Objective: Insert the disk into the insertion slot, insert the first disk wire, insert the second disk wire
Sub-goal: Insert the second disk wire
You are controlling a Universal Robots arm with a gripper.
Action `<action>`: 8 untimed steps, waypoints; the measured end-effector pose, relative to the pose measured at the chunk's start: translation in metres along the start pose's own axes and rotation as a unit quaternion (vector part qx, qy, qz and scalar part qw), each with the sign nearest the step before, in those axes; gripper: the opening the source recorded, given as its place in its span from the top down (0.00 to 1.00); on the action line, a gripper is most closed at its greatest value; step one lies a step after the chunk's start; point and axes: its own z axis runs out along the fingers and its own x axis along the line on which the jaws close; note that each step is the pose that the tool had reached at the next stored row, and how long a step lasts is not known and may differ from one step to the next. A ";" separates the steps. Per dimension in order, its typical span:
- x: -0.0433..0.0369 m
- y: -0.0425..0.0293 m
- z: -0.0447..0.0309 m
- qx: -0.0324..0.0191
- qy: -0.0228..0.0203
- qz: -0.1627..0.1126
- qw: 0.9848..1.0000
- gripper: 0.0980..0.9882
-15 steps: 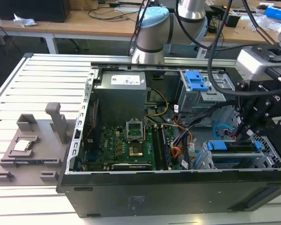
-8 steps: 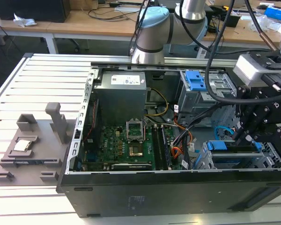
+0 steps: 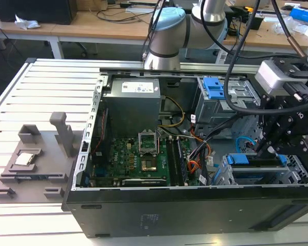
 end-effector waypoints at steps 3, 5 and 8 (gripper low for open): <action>-0.0012 -0.0003 0.0012 0.000 -0.001 0.000 1.000 0.93; -0.0013 -0.0007 0.0020 0.000 -0.001 0.000 1.000 0.93; -0.0012 -0.0017 0.0049 0.000 -0.001 0.000 1.000 0.93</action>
